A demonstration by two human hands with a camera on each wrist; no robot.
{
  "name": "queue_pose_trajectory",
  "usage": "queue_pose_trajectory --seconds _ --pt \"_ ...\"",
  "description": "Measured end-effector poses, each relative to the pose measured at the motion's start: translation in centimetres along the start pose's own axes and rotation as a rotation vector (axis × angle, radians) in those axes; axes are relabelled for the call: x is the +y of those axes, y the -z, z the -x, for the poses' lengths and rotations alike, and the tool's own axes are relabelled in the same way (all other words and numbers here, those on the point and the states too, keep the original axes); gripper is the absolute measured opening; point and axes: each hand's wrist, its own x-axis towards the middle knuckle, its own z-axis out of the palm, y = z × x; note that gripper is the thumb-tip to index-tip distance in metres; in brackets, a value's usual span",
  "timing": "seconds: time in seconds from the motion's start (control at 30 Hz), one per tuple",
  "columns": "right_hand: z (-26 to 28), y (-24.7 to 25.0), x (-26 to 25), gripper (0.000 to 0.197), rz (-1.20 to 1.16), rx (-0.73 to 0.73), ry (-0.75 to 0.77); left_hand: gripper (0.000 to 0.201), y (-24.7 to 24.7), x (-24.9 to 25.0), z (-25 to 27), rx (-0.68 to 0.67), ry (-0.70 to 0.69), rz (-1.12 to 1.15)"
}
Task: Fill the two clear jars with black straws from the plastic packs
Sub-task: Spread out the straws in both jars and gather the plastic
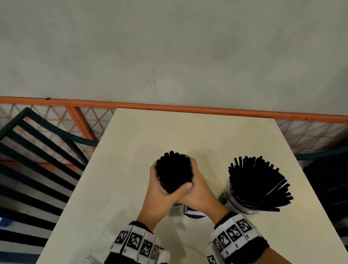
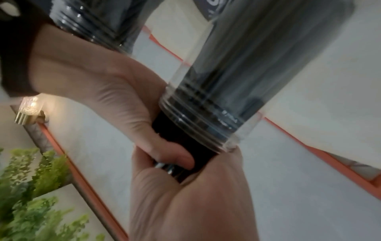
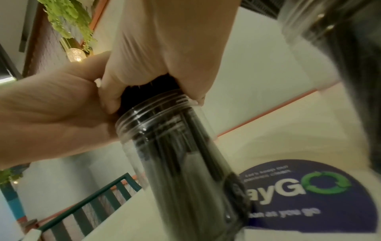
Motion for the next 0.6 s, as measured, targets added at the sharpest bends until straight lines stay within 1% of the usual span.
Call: queue_pose_trajectory --seconds 0.03,0.1,0.17,0.27,0.33,0.47,0.53,0.6 --pt "0.3 0.2 0.1 0.090 -0.001 -0.008 -0.007 0.087 0.1 -0.2 0.3 0.003 0.001 -0.004" --pt "0.6 0.7 0.6 0.108 -0.019 -0.025 -0.012 0.095 0.6 -0.3 0.3 -0.003 -0.002 -0.022" --pt "1.0 1.2 0.8 0.123 -0.032 -0.052 -0.039 0.107 1.3 -0.2 0.1 -0.036 0.005 -0.032" --pt "1.1 0.9 0.7 0.124 -0.004 -0.054 -0.039 0.120 1.8 0.2 -0.4 -0.126 0.013 -0.040" --pt "0.9 0.6 0.6 0.123 0.015 -0.026 -0.035 0.120 1.7 0.5 -0.6 -0.157 0.004 -0.058" --pt "0.2 0.1 1.3 0.122 0.007 0.025 -0.045 0.120 1.8 0.5 -1.0 -0.165 -0.003 -0.081" --pt "0.5 0.3 1.8 0.127 0.029 0.032 -0.058 0.128 2.5 0.3 -0.9 -0.155 0.027 -0.126" --pt "1.4 0.6 2.3 0.133 0.066 0.031 -0.091 0.135 3.6 0.0 -0.4 -0.166 0.055 -0.217"
